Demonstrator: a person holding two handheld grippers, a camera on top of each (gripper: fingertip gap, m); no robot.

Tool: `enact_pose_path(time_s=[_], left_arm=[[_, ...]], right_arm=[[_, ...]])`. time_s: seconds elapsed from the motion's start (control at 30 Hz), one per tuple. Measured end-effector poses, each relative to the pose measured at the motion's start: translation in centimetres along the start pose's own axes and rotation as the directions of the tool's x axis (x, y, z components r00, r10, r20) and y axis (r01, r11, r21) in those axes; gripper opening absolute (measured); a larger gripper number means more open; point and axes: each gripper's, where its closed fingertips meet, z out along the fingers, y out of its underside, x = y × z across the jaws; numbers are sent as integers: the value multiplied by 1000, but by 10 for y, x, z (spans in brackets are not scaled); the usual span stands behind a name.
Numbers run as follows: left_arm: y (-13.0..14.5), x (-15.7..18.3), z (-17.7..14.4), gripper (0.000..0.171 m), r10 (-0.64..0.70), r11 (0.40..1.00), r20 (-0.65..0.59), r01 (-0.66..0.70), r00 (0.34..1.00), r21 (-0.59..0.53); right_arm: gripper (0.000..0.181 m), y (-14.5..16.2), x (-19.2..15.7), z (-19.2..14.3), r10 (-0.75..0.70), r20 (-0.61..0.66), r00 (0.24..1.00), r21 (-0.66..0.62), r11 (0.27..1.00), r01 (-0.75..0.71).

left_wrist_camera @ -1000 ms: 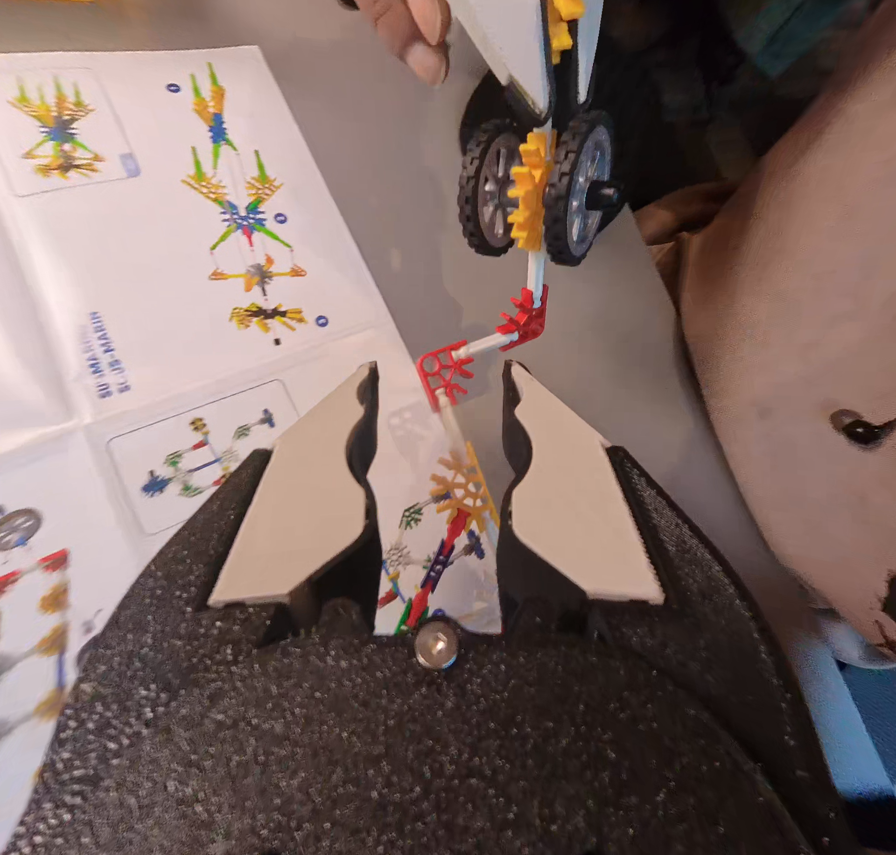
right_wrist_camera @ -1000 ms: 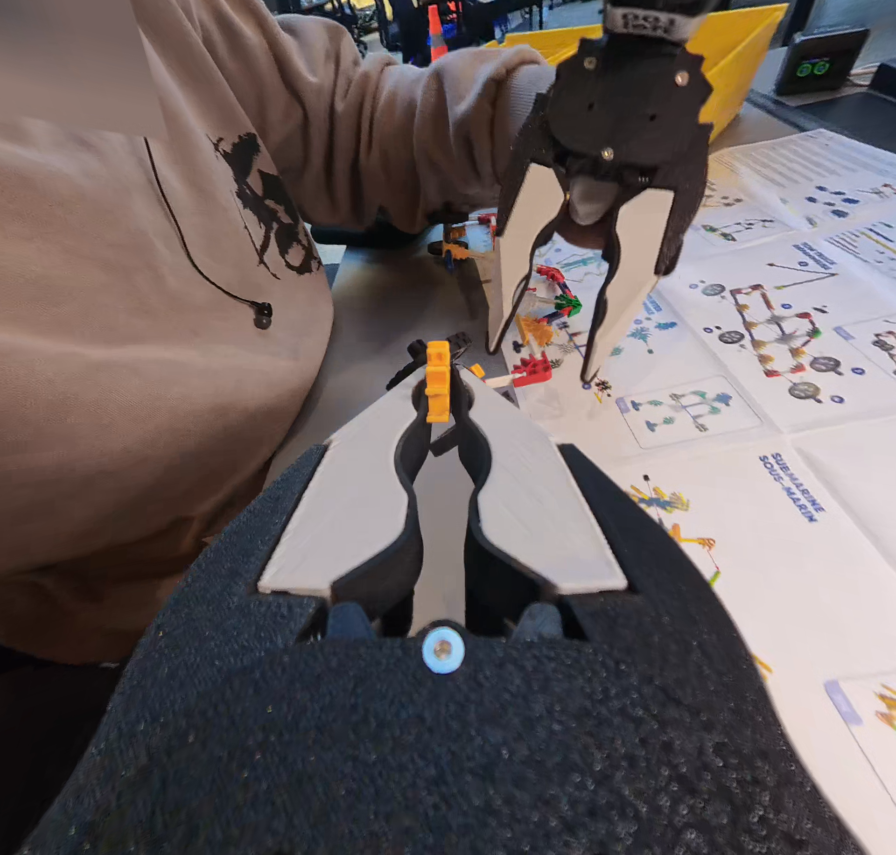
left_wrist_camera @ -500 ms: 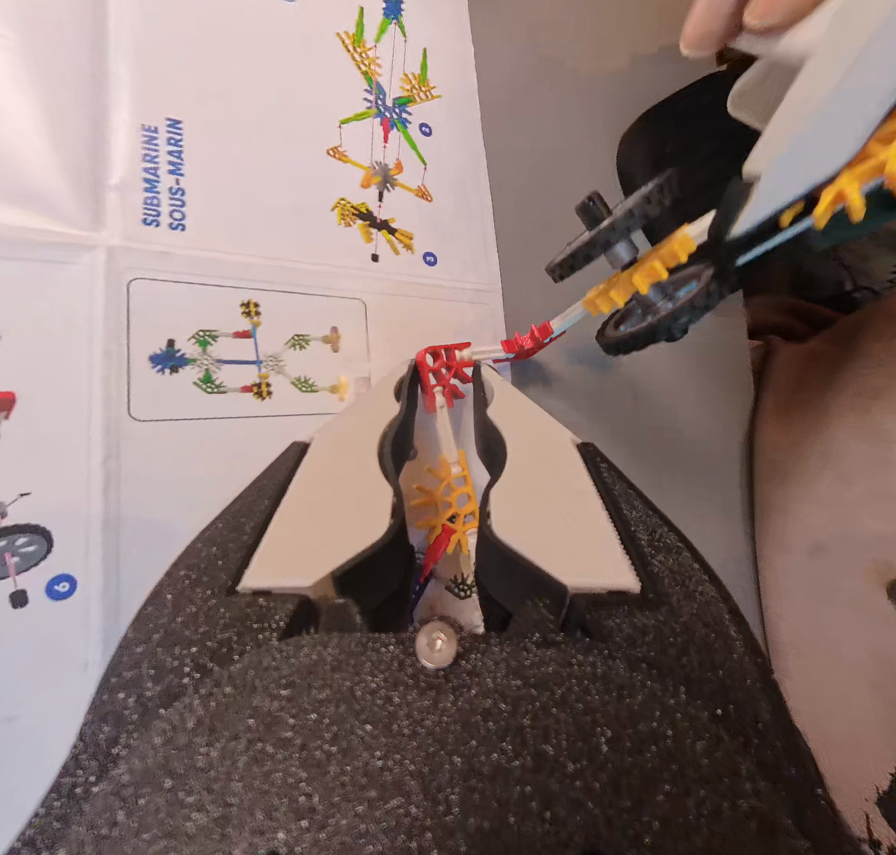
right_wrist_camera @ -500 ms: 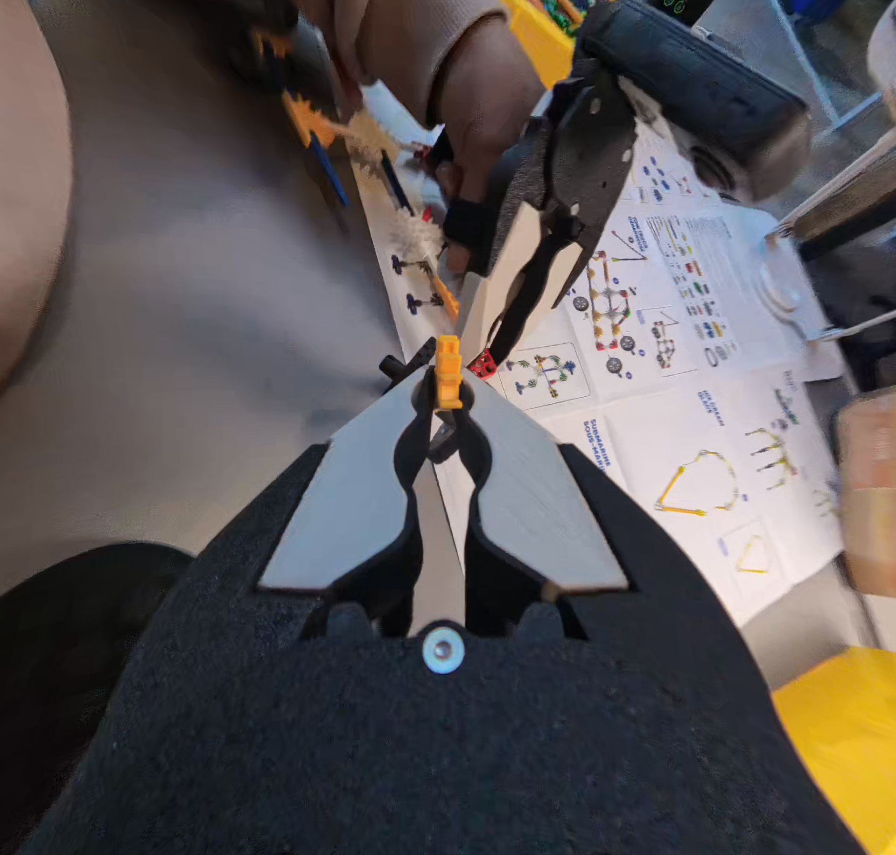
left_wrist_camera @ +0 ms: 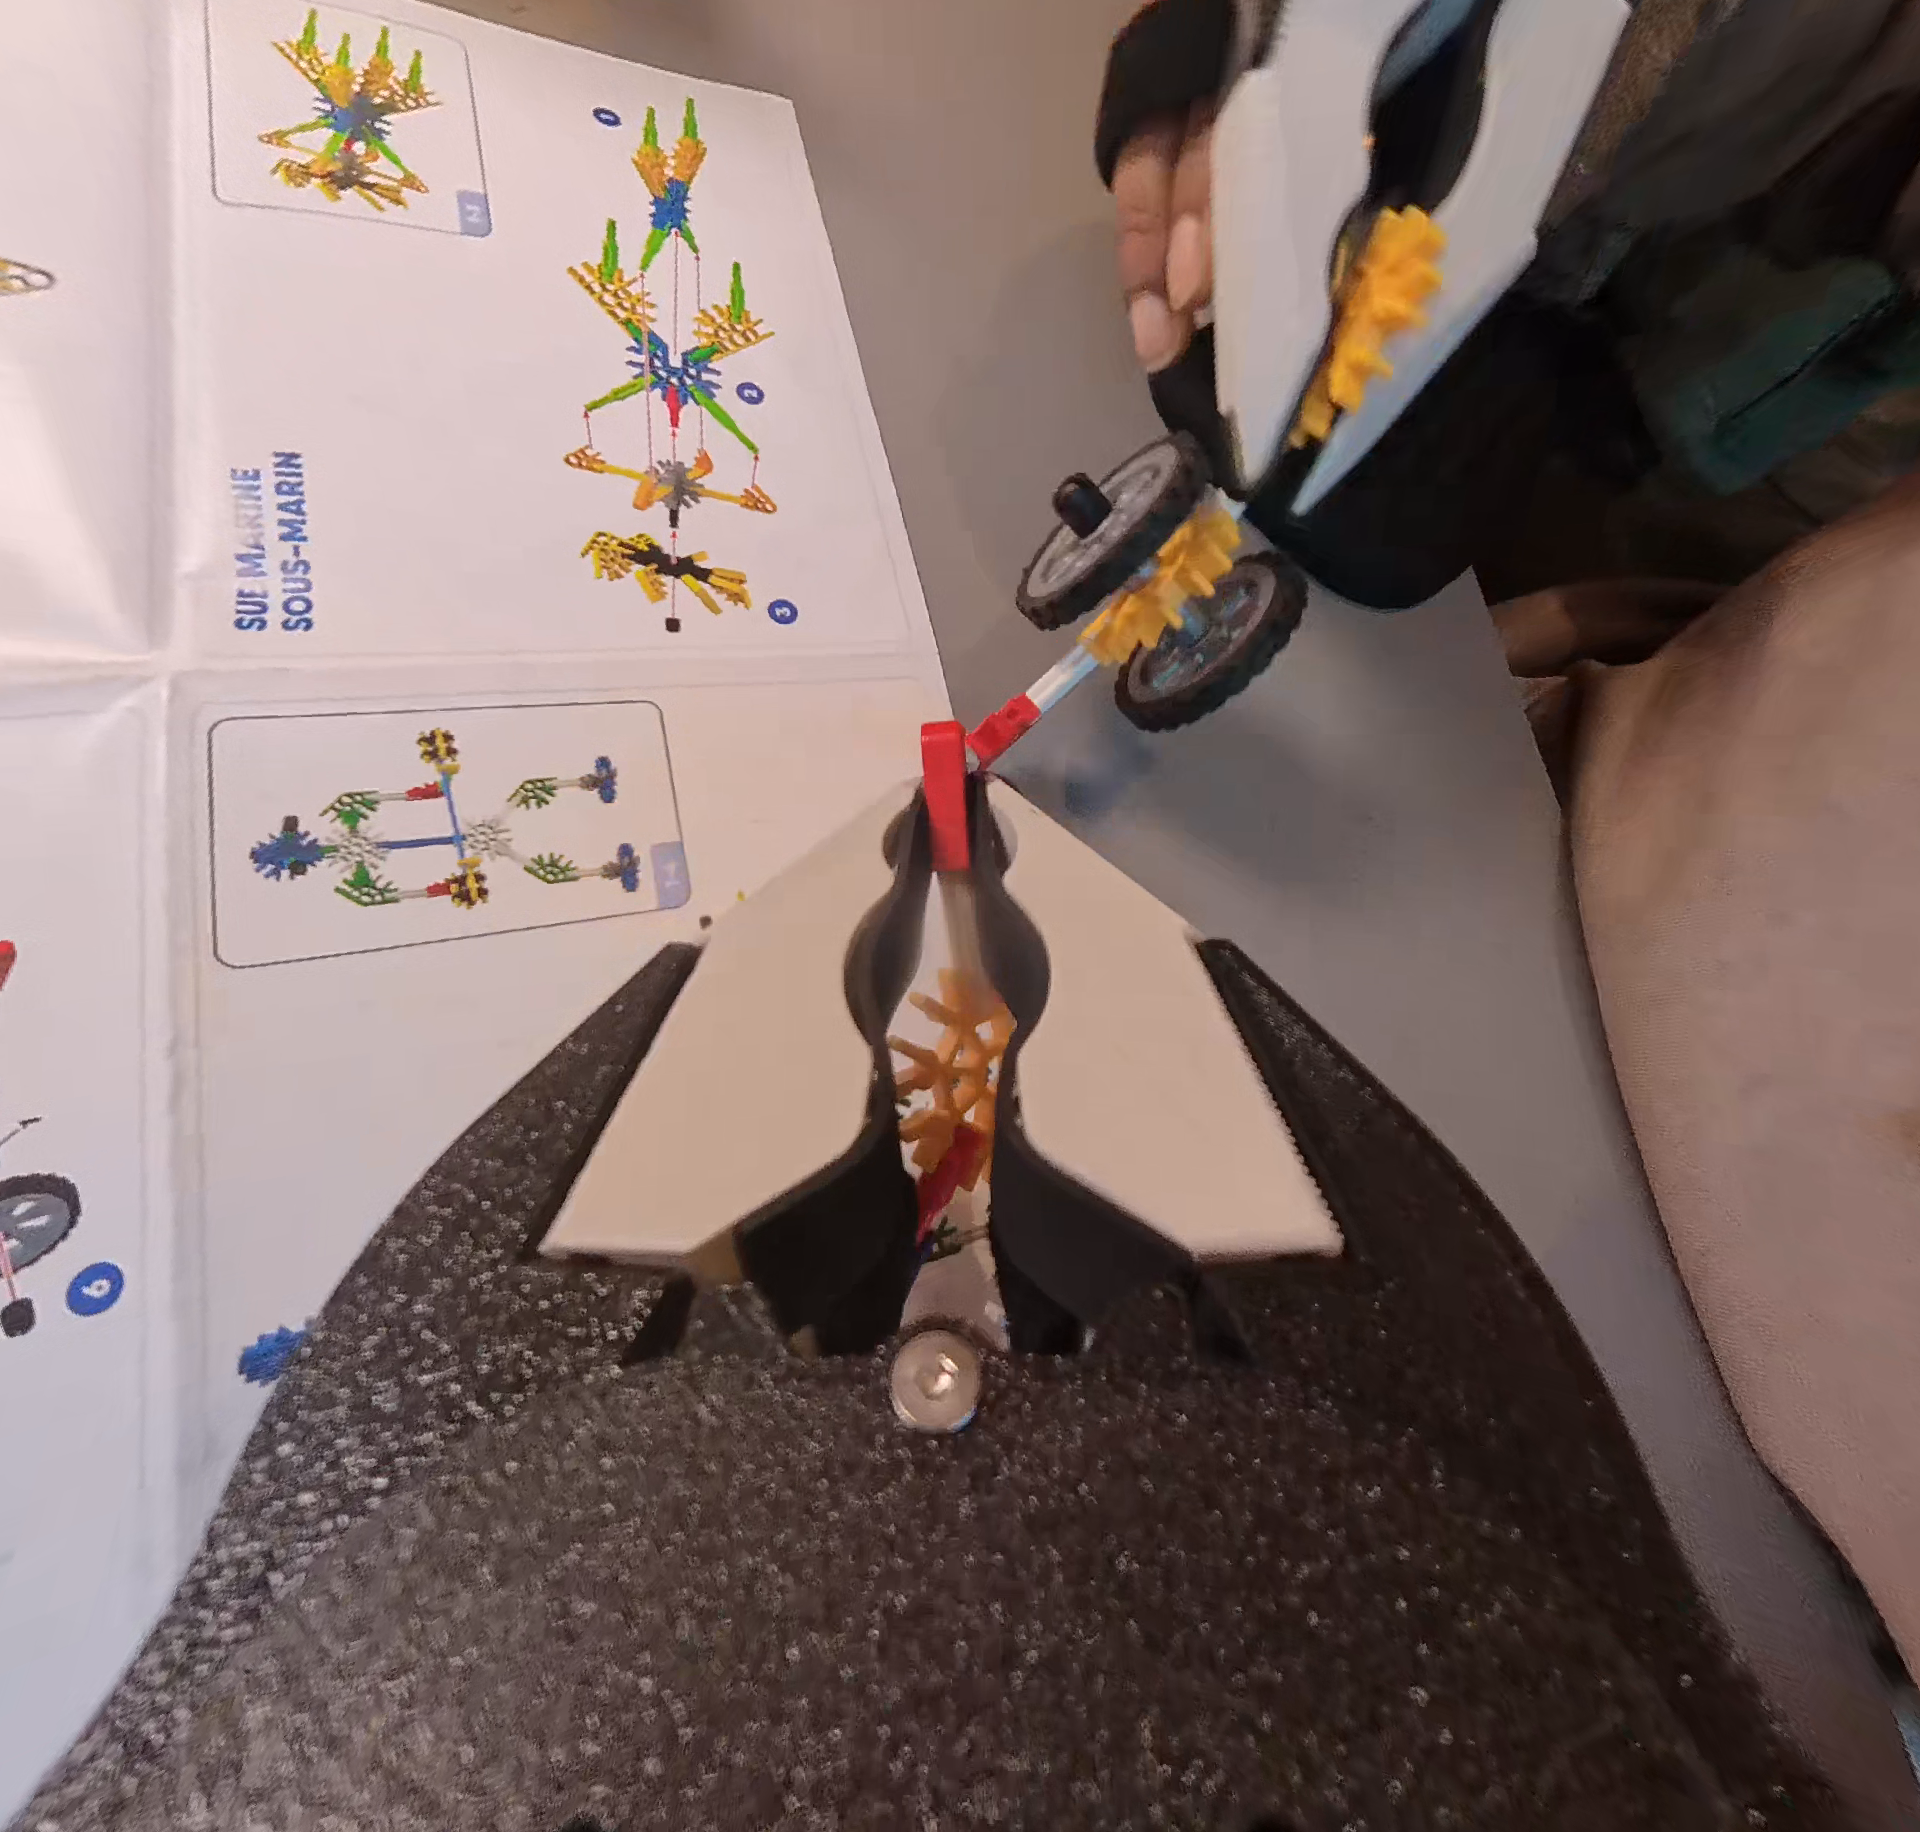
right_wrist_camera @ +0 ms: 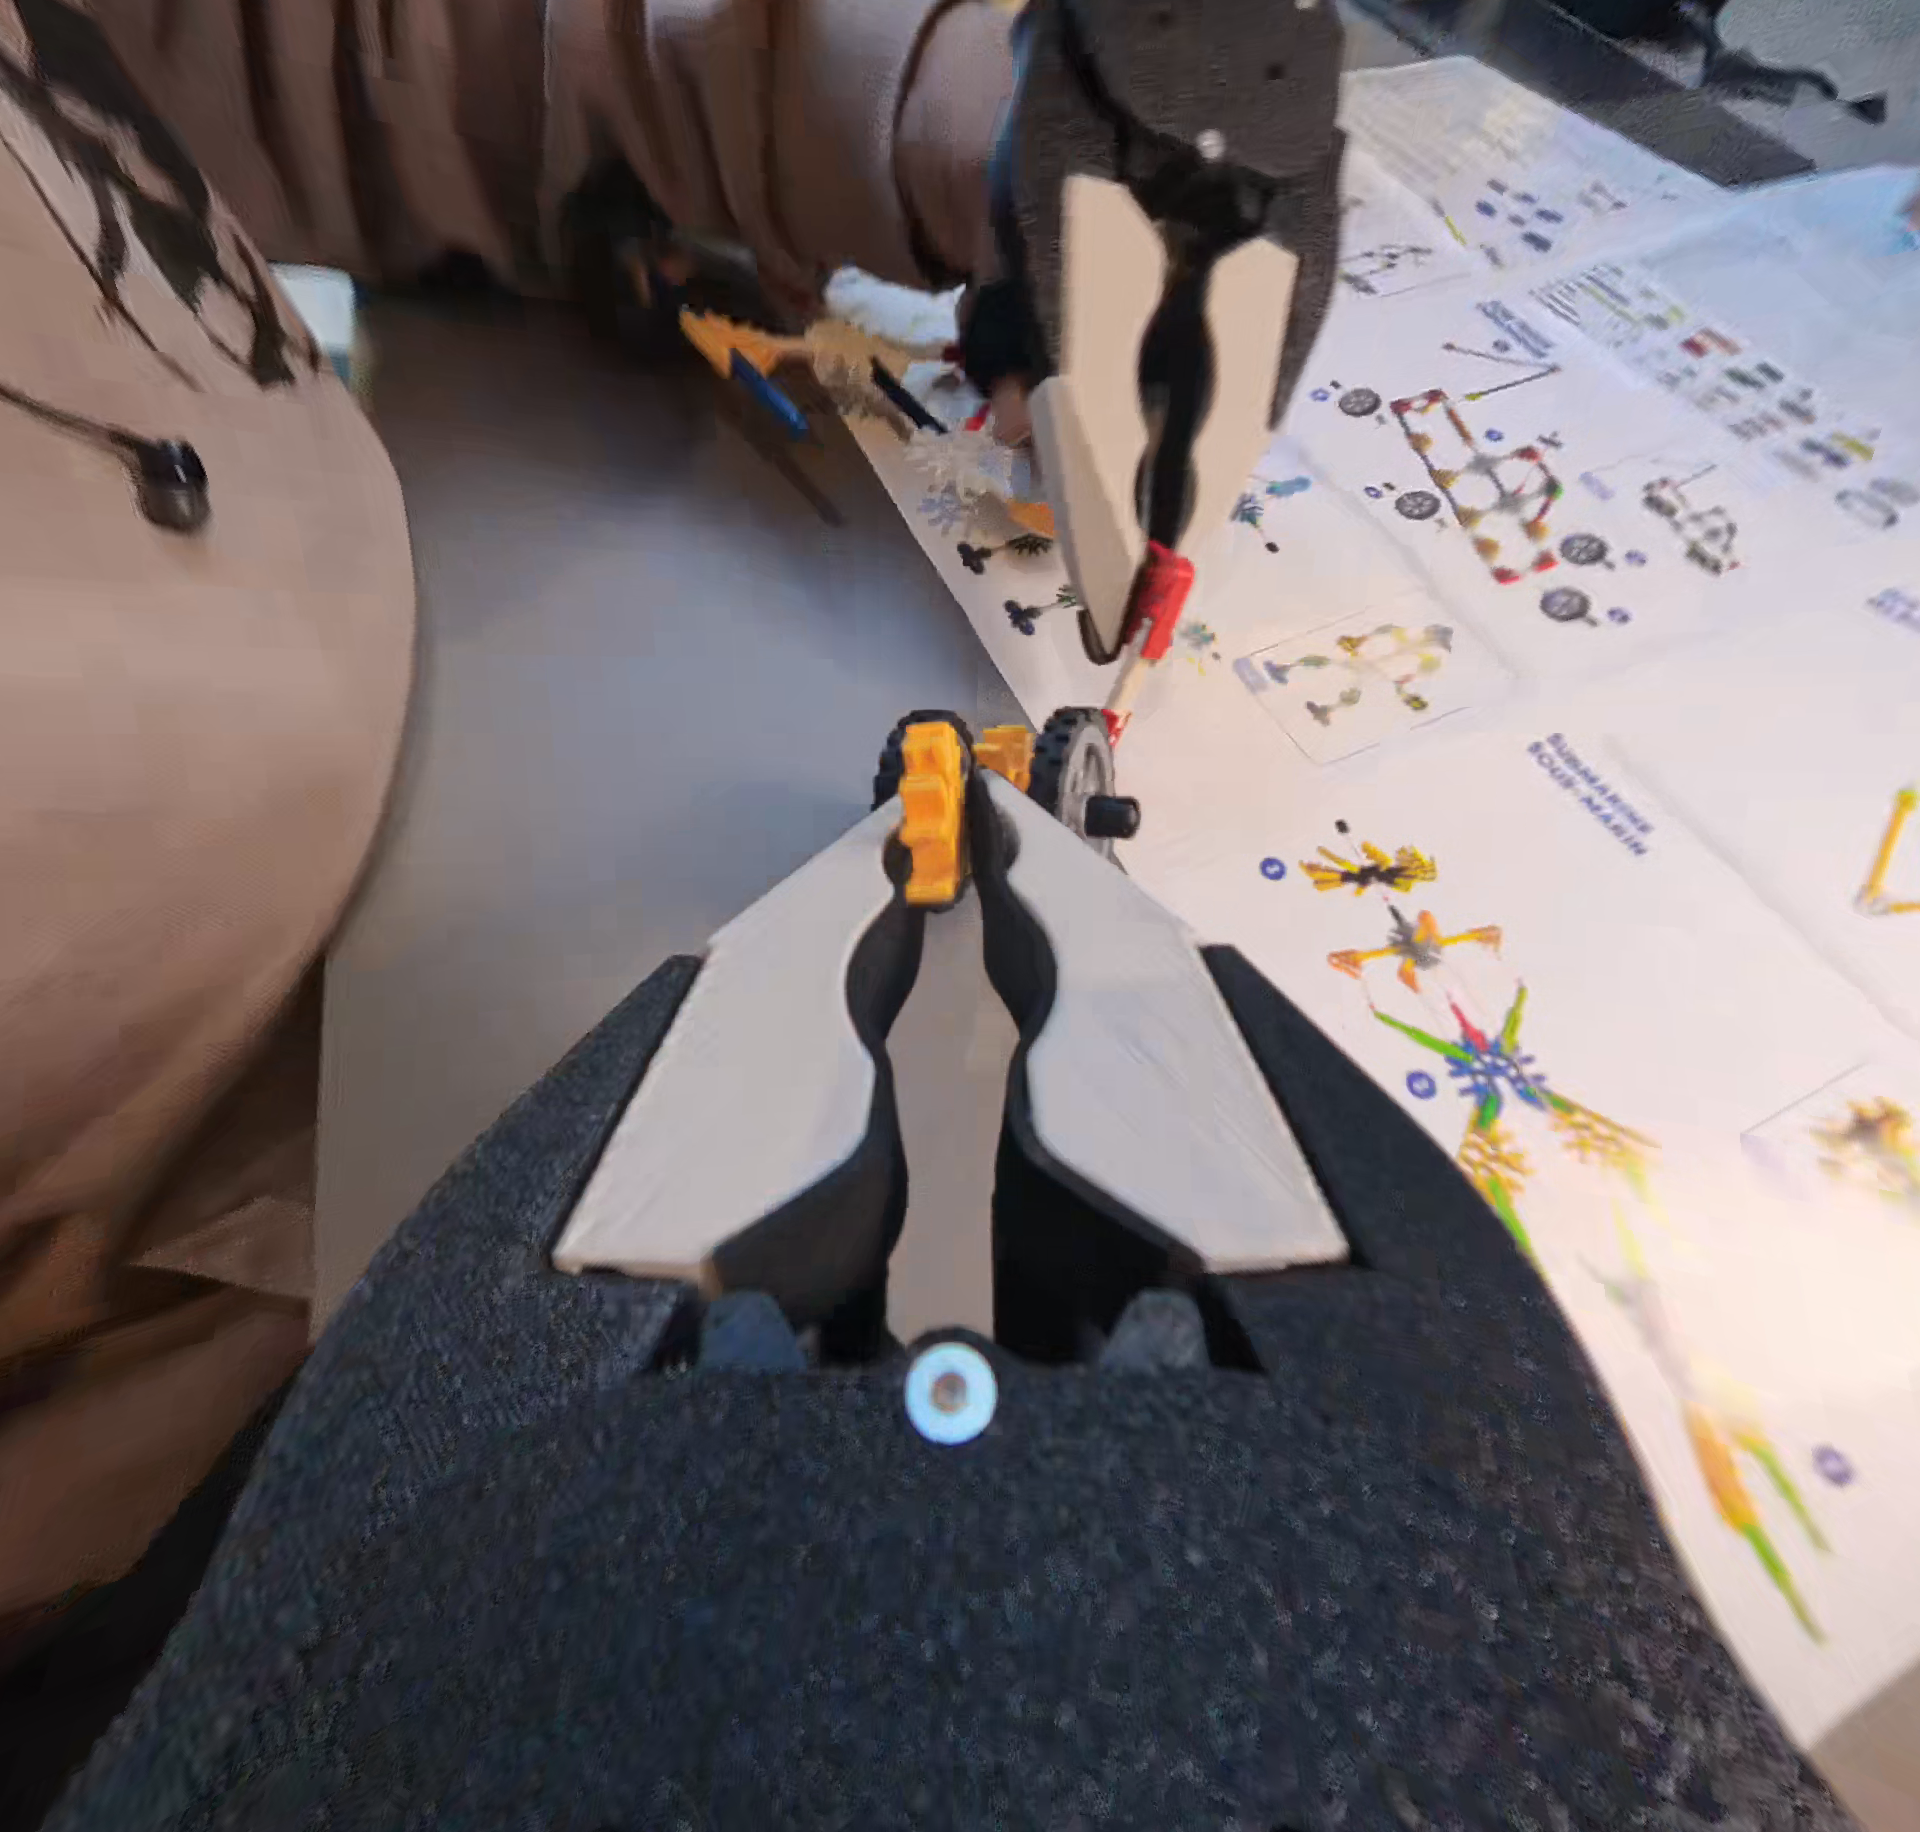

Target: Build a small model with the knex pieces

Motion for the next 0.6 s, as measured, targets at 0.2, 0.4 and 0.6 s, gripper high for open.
enact_pose_path(time_s=[0.2,0.4,0.6], left_arm=[[-17,30,-15,3,179,981,-11,-178,984,73],[-38,71,-12,3,377,921,-24,-372,926,113],[-37,70,-11,3,384,920,6,-383,923,89]], right_arm=[[4,-4,43,-23,514,237,824,198,805,-559],[4,-31,63,-20,646,461,608,225,577,-785],[4,-53,70,-10,565,357,744,247,711,-658]])
